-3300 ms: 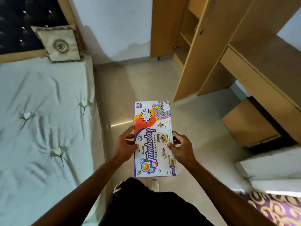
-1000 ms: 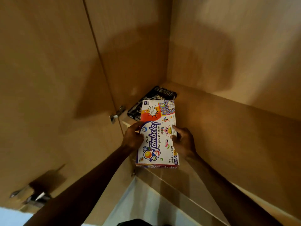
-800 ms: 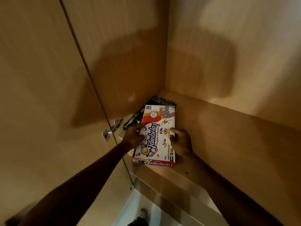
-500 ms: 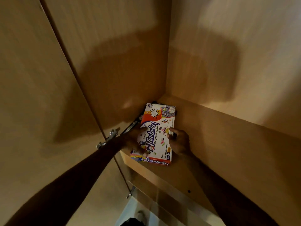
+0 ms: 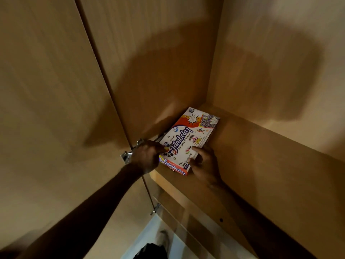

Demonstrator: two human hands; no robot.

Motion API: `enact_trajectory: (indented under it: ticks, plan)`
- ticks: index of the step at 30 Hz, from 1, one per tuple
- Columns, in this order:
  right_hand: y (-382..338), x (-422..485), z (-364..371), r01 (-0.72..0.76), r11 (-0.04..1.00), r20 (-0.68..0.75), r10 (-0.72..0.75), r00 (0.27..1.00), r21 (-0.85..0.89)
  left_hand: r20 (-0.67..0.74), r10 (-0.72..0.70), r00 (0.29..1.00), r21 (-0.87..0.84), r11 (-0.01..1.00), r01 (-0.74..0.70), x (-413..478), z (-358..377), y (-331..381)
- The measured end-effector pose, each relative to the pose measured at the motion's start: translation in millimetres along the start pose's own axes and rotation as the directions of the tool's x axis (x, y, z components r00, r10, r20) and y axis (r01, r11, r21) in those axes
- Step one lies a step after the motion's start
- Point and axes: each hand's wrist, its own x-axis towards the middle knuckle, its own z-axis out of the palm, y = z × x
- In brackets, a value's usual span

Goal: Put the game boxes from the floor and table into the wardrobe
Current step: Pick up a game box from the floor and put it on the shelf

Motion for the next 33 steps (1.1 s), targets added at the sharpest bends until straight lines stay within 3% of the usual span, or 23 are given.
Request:
enact_trajectory:
  ticks: [2,6,12,22,24,28,33]
  plan:
    - [0,-9,1,0.088,0.995,0.028,-0.087,0.996,-0.037,-0.013,-0.006,1.000,0.033,0.999,0.006,-6,1,1]
    - [-1,-22,4,0.163,0.974,0.138,-0.142,0.980,-0.157,0.101,-0.064,0.993,0.042,0.997,0.060,-18,6,2]
    - [-18,-19,16,0.159,0.964,0.128,-0.134,0.983,-0.211,-0.134,-0.120,0.984,0.056,0.990,0.128,-27,18,25]
    - [-26,-11,21,0.194,0.941,0.146,-0.158,0.977,-0.277,0.170,-0.211,0.963,0.076,0.977,0.201,-37,20,13]
    - [-27,-13,21,0.206,0.941,0.167,-0.165,0.972,-0.269,0.202,-0.247,0.948,0.026,0.969,0.247,-39,19,17]
    - [-22,-28,15,0.190,0.974,0.191,-0.165,0.968,-0.124,0.079,-0.401,0.913,-0.200,0.890,0.409,-56,15,39]
    - [-8,-73,17,0.182,0.979,0.071,-0.189,0.979,0.097,0.025,-0.654,0.756,-0.615,0.586,0.527,-111,29,62]
